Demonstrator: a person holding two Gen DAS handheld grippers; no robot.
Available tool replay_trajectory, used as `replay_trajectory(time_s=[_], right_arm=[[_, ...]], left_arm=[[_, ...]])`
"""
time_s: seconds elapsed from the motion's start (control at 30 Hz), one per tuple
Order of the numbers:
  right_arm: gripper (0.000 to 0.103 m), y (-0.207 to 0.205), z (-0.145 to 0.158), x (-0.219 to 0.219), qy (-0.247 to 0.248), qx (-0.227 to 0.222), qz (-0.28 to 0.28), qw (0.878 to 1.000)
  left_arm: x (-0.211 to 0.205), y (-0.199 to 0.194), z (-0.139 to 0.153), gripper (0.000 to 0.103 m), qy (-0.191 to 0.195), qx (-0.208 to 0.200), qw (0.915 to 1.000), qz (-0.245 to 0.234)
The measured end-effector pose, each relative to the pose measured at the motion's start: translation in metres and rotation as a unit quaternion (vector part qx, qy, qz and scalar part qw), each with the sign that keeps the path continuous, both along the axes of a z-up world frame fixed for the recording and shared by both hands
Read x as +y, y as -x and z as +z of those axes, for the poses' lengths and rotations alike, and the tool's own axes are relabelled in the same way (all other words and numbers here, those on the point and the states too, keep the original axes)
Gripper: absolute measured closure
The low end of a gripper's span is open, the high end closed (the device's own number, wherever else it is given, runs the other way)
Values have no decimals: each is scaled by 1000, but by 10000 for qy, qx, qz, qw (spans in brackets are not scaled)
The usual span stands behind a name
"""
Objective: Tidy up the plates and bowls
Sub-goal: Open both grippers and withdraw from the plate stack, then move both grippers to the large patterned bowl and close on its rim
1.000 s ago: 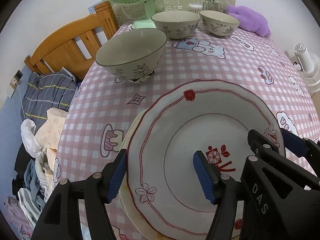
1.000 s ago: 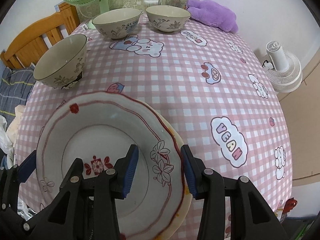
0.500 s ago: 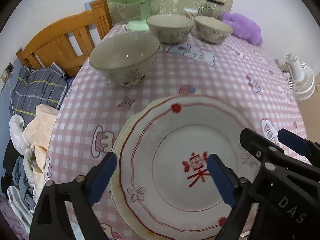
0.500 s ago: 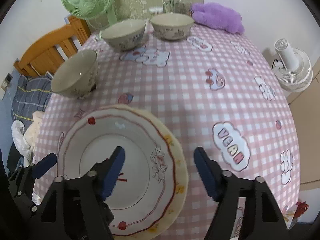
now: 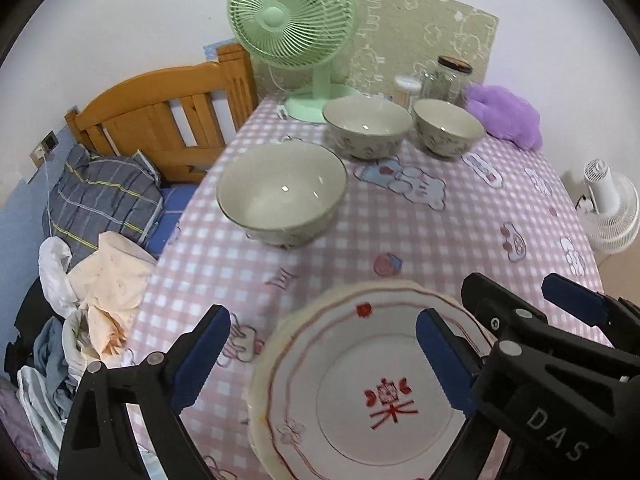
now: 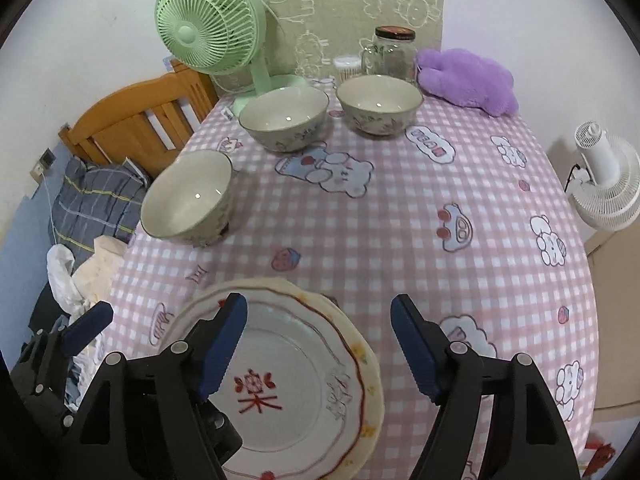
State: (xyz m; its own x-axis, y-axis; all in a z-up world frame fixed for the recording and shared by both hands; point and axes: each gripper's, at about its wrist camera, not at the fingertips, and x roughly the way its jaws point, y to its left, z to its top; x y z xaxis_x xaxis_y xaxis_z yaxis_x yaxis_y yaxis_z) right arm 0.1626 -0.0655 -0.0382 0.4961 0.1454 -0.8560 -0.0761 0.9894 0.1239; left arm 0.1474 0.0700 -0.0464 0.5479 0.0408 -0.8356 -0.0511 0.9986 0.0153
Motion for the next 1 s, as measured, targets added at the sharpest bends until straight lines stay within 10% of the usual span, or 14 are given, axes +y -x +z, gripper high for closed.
replay_trajectory(time_s=[1.0], right_arm=[[37,-123,-30,106,78,-49,-718,9974]], left_arm=[[89,-143,-47,34,59,184,9993,-323]])
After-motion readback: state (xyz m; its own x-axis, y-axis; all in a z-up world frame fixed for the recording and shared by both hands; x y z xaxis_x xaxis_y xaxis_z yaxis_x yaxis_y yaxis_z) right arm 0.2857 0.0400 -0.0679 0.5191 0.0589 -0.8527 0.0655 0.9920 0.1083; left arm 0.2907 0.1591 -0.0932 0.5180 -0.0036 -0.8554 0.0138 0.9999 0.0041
